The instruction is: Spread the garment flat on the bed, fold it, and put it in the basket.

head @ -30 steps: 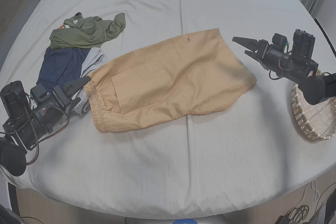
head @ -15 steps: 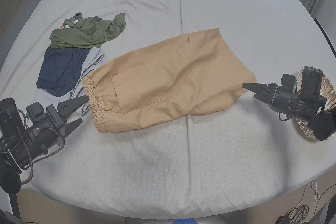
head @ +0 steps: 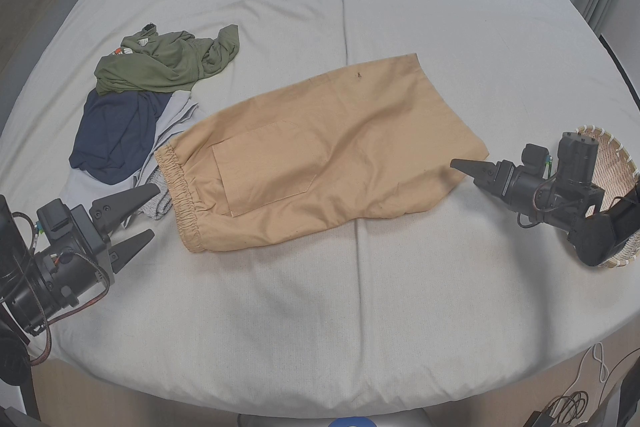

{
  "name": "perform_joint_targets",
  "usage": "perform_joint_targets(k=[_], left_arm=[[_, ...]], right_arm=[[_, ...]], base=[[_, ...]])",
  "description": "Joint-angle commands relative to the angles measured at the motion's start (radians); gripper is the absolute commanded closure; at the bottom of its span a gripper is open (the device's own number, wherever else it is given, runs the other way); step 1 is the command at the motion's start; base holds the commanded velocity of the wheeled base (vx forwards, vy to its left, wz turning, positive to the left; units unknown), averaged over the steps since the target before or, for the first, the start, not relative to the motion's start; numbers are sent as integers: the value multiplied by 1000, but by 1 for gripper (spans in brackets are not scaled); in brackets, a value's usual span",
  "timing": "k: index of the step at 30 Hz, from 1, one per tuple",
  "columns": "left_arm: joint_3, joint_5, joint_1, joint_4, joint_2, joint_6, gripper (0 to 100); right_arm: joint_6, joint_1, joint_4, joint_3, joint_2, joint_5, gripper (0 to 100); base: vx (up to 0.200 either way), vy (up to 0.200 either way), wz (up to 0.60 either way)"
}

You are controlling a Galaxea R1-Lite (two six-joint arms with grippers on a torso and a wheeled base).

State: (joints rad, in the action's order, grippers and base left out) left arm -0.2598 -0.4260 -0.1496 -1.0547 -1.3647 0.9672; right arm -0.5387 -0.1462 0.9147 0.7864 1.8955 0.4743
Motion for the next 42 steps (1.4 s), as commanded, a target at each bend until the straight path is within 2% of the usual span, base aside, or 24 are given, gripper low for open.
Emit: perform_joint_targets(k=[1,6,10,11,14,23,33,42], left_arm=[[1,0,-1,-1,38,-1,0],[1,0,-1,-1,39,-1,0],[2,0,2,-1,39,-1,0],[2,0,4,-1,39,-1,0],[2,0,8,-1,39,1,0],[4,0,10,1,32,1,0],[36,1,5,-4,26,-13,0],[-24,-8,-36,-7,-80,-44,0]], right_arm=[[-1,-6,4,93,106,-2,0],[-12,-39,10,159,160,-32,0],[-83,-64,99,183,177,-40,0],[-96,-70,136,186,189,-42,100],[-110,-76,224,182,215,-40,100],[-118,-62,276,129,169,-40,100],[-118,34,313,-4,23,-39,100],[-112,123,300,-59,-18,-32,100]], base=[[0,0,0],[0,0,0],[0,0,0],[0,0,0],[0,0,0],[0,0,0],[0,0,0],[0,0,0]])
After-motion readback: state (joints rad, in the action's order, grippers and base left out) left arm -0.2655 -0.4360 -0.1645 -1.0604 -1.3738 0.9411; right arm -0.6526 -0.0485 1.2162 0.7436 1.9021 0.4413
